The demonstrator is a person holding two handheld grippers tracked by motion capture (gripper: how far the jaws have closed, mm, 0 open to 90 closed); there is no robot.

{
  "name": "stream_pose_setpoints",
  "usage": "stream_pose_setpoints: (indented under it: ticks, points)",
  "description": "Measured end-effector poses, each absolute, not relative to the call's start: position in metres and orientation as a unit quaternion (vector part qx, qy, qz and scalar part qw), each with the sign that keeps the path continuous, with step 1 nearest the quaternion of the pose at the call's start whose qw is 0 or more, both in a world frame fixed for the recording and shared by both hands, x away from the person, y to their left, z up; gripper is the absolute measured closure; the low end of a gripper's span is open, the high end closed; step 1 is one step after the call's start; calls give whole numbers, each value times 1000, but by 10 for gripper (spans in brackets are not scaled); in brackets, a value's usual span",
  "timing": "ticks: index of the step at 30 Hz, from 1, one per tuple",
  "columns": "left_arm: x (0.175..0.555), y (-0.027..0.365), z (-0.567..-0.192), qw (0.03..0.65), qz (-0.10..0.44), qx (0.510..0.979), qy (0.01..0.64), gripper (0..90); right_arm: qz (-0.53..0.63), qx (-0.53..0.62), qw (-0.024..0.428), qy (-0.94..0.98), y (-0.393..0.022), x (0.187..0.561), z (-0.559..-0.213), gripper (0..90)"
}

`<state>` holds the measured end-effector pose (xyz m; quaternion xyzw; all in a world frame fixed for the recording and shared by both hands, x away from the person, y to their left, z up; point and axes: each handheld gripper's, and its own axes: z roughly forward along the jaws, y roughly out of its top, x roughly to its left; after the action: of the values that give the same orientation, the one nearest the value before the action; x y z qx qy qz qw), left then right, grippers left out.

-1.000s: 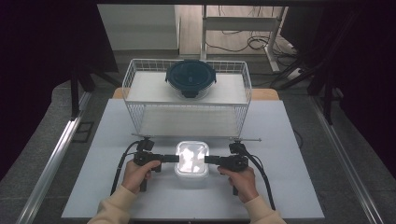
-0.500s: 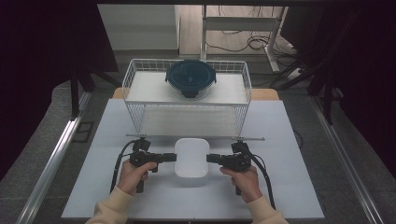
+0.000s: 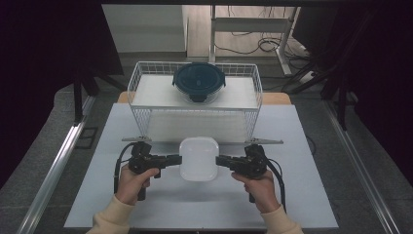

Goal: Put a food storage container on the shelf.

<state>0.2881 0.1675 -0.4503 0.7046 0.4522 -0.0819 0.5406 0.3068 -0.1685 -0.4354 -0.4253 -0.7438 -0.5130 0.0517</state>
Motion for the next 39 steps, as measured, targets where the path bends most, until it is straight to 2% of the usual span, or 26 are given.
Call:
stream_pose_setpoints:
  ticks: [28, 39]
  points:
    - [282, 172, -429, 541, -48, 717, 438, 793, -528, -392, 34, -753, -164, 300, -417, 796]
    - [292, 172, -394, 547, -25, 724, 420, 793, -532, -379, 17, -757, -164, 310, -387, 797]
